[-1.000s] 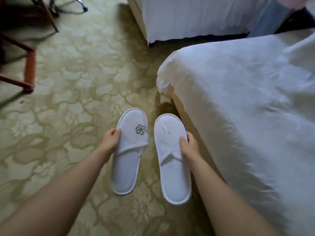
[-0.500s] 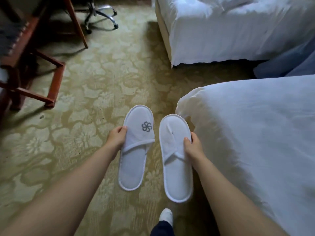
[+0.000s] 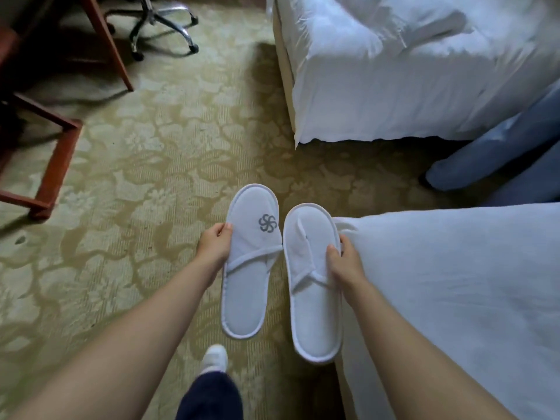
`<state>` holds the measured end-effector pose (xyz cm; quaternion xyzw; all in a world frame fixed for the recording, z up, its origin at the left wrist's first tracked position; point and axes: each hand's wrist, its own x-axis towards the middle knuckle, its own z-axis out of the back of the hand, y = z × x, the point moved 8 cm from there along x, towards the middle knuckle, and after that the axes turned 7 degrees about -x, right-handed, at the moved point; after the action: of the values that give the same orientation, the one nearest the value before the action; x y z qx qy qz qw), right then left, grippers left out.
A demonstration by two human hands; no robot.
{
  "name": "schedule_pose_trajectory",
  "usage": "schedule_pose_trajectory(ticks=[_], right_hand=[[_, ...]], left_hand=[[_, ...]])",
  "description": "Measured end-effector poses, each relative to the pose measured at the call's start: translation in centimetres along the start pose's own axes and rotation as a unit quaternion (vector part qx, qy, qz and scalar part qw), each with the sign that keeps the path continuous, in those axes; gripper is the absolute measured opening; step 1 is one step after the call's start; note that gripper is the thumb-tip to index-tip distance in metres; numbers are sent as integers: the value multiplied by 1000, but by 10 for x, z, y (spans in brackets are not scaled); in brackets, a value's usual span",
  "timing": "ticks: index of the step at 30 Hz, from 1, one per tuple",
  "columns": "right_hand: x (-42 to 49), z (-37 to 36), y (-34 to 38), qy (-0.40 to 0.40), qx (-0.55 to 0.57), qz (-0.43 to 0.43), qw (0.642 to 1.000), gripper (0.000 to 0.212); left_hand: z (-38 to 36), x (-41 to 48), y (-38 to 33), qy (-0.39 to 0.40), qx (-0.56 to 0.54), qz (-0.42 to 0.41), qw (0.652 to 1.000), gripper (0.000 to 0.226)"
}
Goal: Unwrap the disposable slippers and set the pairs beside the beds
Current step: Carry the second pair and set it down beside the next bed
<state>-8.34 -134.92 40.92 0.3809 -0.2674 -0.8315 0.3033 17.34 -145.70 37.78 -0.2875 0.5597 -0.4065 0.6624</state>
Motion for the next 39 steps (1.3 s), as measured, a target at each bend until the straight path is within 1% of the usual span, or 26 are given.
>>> schedule_pose_trajectory(ticks=[4, 7, 9, 10, 12, 17, 23, 26, 30, 34, 36, 39], right_hand=[[57, 6, 40, -16, 1, -12, 1000, 43], [108, 10, 72, -32, 8, -18, 999, 39], [139, 11, 92, -36, 15, -21, 999, 37], [154, 11, 101, -38, 22, -26, 999, 37], [177, 13, 113, -49, 40, -40, 997, 35], [227, 28, 128, -61, 51, -59, 995, 35], [294, 60, 121, -85, 59, -71, 992, 35], [336, 77, 116, -89, 60, -76, 991, 36], [396, 102, 104, -65, 53, -63, 994, 33], [441, 122, 79, -25, 18, -72, 997, 26], [460, 131, 58, -12, 9, -75, 997, 20], [481, 139, 22, -18, -9, -86, 996, 18]], left_hand=[[-16, 63, -41, 11, 2, -9, 1000, 26], [-31, 117, -81, 31, 26, -21, 999, 29], [-41, 147, -104, 49, 23, -23, 998, 25], [-44, 162, -114, 51, 23, -22, 998, 27], [-51, 187, -130, 61, 32, -16, 998, 29], [-77, 234, -153, 63, 4, 13, 998, 28], [-133, 269, -170, 72, 23, 14, 997, 33], [-164, 286, -180, 71, 16, 18, 997, 31], [-220, 310, -194, 86, 34, 14, 996, 25], [-279, 328, -197, 137, 73, 4, 988, 18], [-305, 339, -188, 158, 93, 1, 983, 14], [-331, 356, -163, 153, 114, 7, 982, 17]])
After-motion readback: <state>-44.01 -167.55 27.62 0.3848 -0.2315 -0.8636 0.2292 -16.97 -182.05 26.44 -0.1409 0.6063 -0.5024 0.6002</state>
